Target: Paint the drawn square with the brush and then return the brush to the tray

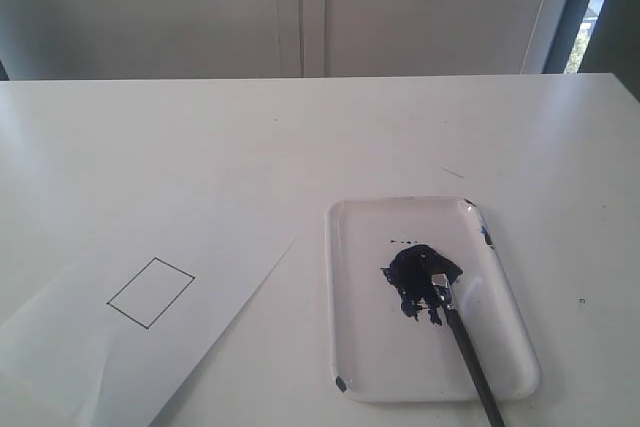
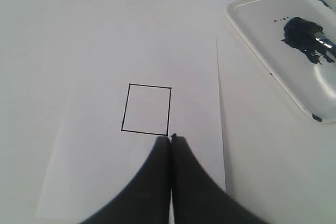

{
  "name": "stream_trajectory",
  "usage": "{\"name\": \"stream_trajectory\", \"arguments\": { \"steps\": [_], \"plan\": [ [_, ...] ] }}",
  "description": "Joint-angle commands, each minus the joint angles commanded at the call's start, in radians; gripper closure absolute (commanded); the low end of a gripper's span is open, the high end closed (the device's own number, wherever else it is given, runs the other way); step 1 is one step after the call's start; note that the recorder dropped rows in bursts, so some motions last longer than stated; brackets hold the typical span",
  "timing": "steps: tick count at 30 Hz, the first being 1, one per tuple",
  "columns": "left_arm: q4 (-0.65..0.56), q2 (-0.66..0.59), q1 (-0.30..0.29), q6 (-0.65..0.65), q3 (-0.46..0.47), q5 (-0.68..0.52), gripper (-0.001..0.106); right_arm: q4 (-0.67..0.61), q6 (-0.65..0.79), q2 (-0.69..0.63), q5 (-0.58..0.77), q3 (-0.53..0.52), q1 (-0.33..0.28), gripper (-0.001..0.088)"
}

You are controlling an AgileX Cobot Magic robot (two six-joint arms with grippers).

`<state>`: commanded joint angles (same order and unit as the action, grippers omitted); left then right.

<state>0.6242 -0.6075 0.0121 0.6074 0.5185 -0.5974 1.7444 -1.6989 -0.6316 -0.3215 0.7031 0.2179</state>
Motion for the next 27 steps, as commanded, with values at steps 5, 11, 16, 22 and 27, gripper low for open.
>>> {"name": "stream_trajectory", "arguments": {
  "steps": [5,11,16,22,27],
  "plan": [
    [0.0,0.0,0.0,0.0,0.0,0.0,0.105,0.0,-0.058,-0.046,-0.287,-0.059,0.0,0.0868],
    [0.0,0.0,0.0,0.0,0.0,-0.006,0.105,0.0,-0.035,-0.058,-0.283,-0.148,0.0,0.0868],
    [0.0,0.0,0.0,0.0,0.0,-0.02,0.105,0.0,-0.023,-0.056,-0.285,-0.141,0.0,0.0868],
    [0.0,0.0,0.0,0.0,0.0,-0.017,0.105,0.0,-0.023,-0.056,-0.29,-0.141,0.0,0.0868],
    [0.0,0.0,0.0,0.0,0.0,-0.017,0.105,0.0,-0.023,-0.056,-0.299,-0.141,0.0,0.0868]
  ]
}}
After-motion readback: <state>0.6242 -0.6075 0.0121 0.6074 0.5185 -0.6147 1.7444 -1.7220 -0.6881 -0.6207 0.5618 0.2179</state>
